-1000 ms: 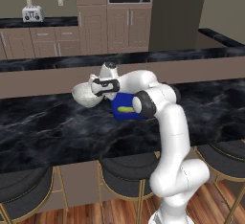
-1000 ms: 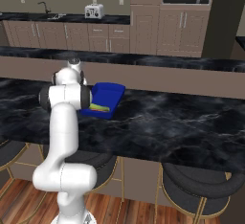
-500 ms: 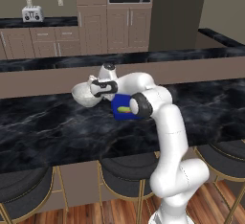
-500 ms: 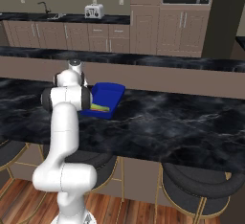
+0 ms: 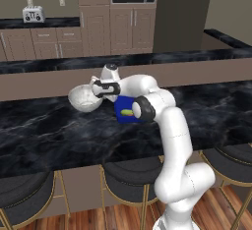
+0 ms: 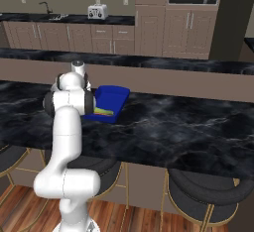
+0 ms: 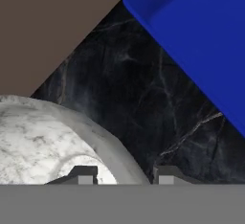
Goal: Place the two vegetables and bowl onto the tray for setting up a vegetable dip station.
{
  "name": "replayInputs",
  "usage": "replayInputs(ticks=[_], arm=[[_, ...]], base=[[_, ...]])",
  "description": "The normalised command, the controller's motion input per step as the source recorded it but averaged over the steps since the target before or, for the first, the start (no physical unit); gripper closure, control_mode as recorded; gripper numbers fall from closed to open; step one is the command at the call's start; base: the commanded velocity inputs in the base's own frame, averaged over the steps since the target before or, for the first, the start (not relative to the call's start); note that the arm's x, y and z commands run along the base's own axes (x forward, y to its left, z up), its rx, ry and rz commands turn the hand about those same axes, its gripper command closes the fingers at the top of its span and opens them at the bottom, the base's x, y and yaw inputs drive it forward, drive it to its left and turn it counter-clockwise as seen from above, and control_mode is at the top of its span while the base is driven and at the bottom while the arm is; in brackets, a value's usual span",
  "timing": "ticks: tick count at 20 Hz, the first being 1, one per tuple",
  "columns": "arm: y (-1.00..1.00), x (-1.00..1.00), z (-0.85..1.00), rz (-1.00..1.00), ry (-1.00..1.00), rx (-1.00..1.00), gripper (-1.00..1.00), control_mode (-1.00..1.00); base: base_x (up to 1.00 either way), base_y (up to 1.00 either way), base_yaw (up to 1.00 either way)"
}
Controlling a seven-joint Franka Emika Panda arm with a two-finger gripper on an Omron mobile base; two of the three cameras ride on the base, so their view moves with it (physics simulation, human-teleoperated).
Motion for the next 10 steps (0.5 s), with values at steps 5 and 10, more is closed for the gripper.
replayInputs(ticks=[5, 10], arm=[[0.00, 0.00, 0.05, 0.00, 0.00, 0.00, 1.00, -1.00], [-0.01, -0.03, 0.37, 0.00, 0.00, 0.00, 1.00, -1.00]], base=[[0.00, 0.00, 0.00], [0.00, 0.00, 0.00]])
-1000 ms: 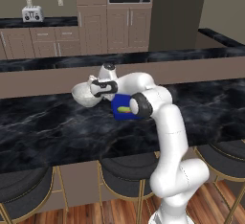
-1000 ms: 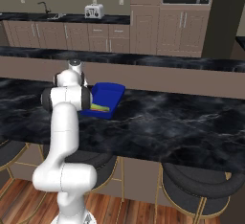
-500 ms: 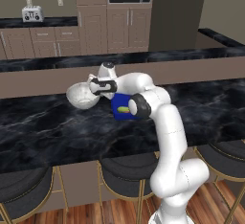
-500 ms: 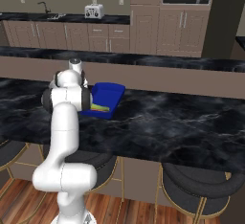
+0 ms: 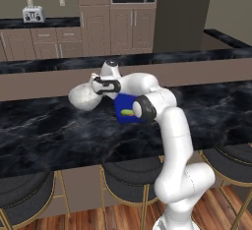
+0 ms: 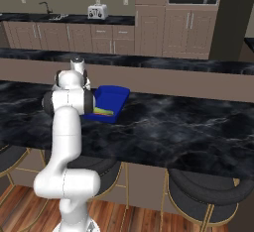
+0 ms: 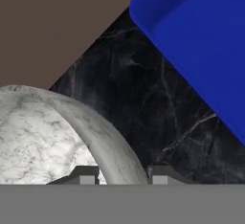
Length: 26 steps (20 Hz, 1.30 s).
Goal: Place the two vegetables and bowl onto the tray for setting up a vegetable dip station.
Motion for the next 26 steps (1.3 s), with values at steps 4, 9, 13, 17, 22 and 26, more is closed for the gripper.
replayInputs(ticks=[4, 9, 13, 17, 22, 26], arm=[[-0.07, -0.15, 0.39, 0.00, 0.00, 0.00, 1.00, -1.00], [-0.19, -0.16, 0.39, 0.00, 0.00, 0.00, 1.00, -1.00], [-0.46, -0.32, 0.27, 0.00, 0.00, 0.00, 1.00, -1.00], [-0.53, -0.27, 0.18, 0.00, 0.00, 0.01, 1.00, -1.00], [-0.53, -0.19, 0.07, 0.00, 0.00, 0.05, 1.00, -1.00], [-0.52, -0.16, 0.02, 0.00, 0.00, 0.09, 1.00, -1.00]], base=[[0.00, 0.00, 0.00], [0.00, 0.00, 0.00], [0.00, 0.00, 0.00], [0.00, 0.00, 0.00], [0.00, 0.00, 0.00], [0.00, 0.00, 0.00]])
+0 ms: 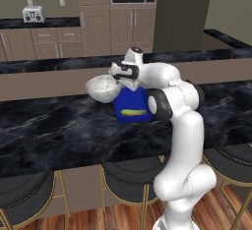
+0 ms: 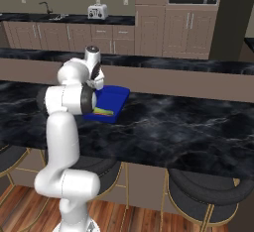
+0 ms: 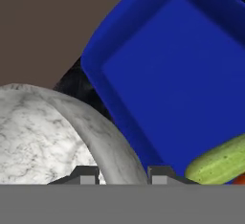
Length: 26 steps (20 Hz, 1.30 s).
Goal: Place the two vegetables and bowl onto the tray for setting up a vegetable dip station.
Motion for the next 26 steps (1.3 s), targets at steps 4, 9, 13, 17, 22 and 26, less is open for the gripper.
replayInputs(ticks=[4, 9, 13, 17, 22, 26], arm=[[-0.50, -0.04, 0.00, 0.00, 0.00, 0.09, 1.00, -1.00], [-0.54, -0.02, 0.00, 0.00, 0.00, 0.08, 1.00, -1.00], [-0.48, -0.01, 0.00, 0.00, 0.00, 0.07, 1.00, -1.00], [-0.42, 0.00, 0.00, 0.00, 0.00, 0.05, 1.00, -1.00], [-0.31, 0.00, 0.00, 0.00, 0.00, 0.00, 1.00, -1.00], [-0.29, 0.00, 0.00, 0.00, 0.00, 0.00, 1.00, -1.00]], base=[[0.00, 0.00, 0.00], [0.00, 0.00, 0.00], [0.00, 0.00, 0.00], [0.00, 0.00, 0.00], [0.00, 0.00, 0.00], [0.00, 0.00, 0.00]])
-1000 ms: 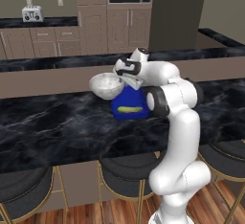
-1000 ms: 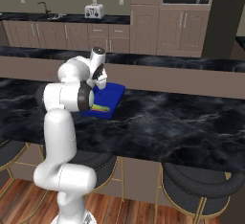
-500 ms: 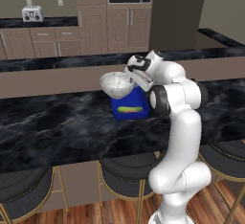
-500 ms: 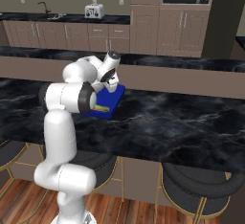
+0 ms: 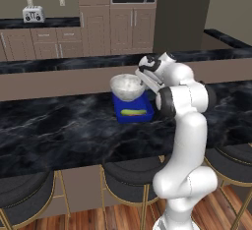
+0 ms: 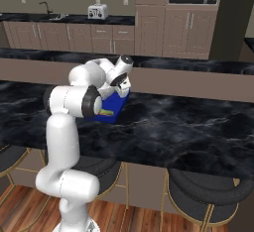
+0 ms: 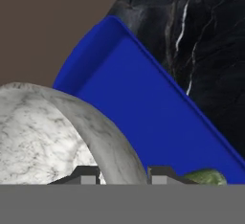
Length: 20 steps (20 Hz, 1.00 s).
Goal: Place the two vegetables and bowl onto the tray for setting up a vegetable dip station.
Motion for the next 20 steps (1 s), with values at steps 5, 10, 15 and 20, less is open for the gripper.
replayInputs(ticks=[5, 10, 15, 20], arm=[[-0.25, 0.00, -0.02, 0.00, 0.00, 0.00, 1.00, -1.00], [-0.25, 0.00, -0.11, 0.00, 0.00, 0.00, 1.00, -1.00], [-0.18, 0.00, -0.25, 0.00, 0.00, 0.00, 1.00, -1.00], [-0.06, 0.04, -0.20, 0.00, 0.00, 0.00, 1.00, -1.00]], base=[[0.00, 0.00, 0.00], [0.00, 0.00, 0.00], [0.00, 0.00, 0.00], [0.00, 0.00, 0.00]])
